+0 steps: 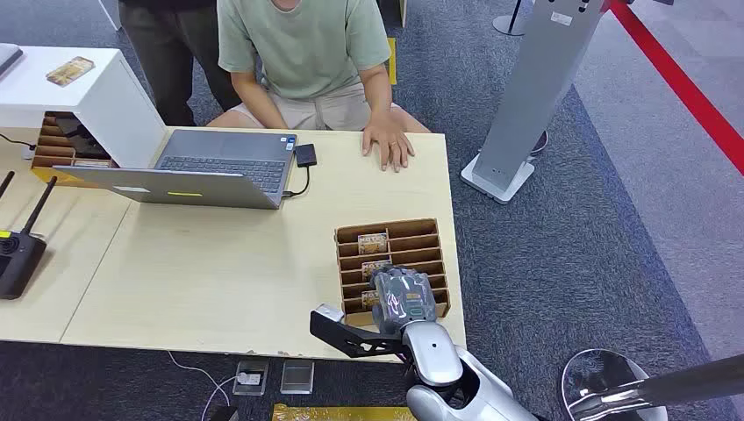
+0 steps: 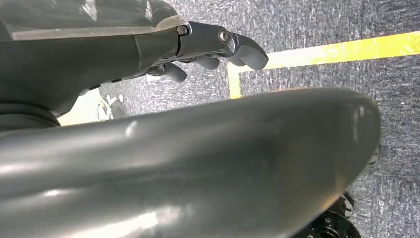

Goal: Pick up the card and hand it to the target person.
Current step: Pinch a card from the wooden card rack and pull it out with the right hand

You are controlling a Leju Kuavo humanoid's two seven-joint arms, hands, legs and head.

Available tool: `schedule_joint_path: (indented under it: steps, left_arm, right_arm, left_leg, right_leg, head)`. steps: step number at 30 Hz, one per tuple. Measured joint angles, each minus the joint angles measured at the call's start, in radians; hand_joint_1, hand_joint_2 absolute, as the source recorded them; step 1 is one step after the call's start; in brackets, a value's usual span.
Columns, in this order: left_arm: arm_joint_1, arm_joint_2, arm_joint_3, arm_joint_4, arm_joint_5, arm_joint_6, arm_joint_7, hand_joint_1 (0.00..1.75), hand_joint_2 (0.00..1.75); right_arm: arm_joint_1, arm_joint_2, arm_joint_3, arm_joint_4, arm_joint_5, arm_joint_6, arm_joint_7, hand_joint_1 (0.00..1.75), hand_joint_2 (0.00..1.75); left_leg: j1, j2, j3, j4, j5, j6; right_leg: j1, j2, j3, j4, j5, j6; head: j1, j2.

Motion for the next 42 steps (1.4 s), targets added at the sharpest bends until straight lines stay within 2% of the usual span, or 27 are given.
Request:
schedule_joint_path:
  steps: [3, 19, 26, 34, 42]
  left_arm:
    - [0.000, 0.000, 0.000, 0.000, 0.000, -0.001, 0.001, 0.00, 0.00]
    - [0.000, 0.000, 0.000, 0.000, -0.001, -0.005, 0.002, 0.00, 0.00]
    - [0.000, 0.000, 0.000, 0.000, -0.001, -0.006, 0.002, 0.00, 0.00]
    - [0.000, 0.000, 0.000, 0.000, 0.000, -0.006, 0.002, 0.00, 0.00]
    - [0.000, 0.000, 0.000, 0.000, 0.000, -0.006, 0.002, 0.00, 0.00]
  right_arm:
    - [0.001, 0.001, 0.000, 0.001, 0.000, 0.001, -0.002, 0.88, 1.75]
    - [0.008, 0.003, 0.000, 0.010, -0.001, 0.003, -0.006, 0.81, 1.75]
    - [0.016, 0.003, -0.001, 0.010, -0.001, 0.007, -0.006, 0.88, 1.75]
    - [0.019, 0.003, -0.002, 0.010, 0.001, 0.016, -0.011, 1.14, 1.75]
    - [0.019, 0.003, -0.001, 0.010, -0.006, 0.020, -0.014, 1.30, 1.75]
  left_leg:
    - [0.000, 0.000, 0.000, 0.000, 0.000, 0.000]
    - [0.000, 0.000, 0.000, 0.000, 0.000, 0.000]
    - [0.000, 0.000, 0.000, 0.000, 0.000, 0.000]
    - [0.000, 0.000, 0.000, 0.000, 0.000, 0.000]
    - [0.000, 0.000, 0.000, 0.000, 0.000, 0.000]
  right_leg:
    - [0.000, 0.000, 0.000, 0.000, 0.000, 0.000]
    - [0.000, 0.000, 0.000, 0.000, 0.000, 0.000]
    - [0.000, 0.000, 0.000, 0.000, 0.000, 0.000]
    - [0.000, 0.000, 0.000, 0.000, 0.000, 0.000]
    - [0.000, 0.000, 0.000, 0.000, 0.000, 0.000]
  head:
    - [0.000, 0.000]
    - [0.000, 0.000]
    - [0.000, 0.000]
    - [0.000, 0.000]
    - [0.000, 0.000]
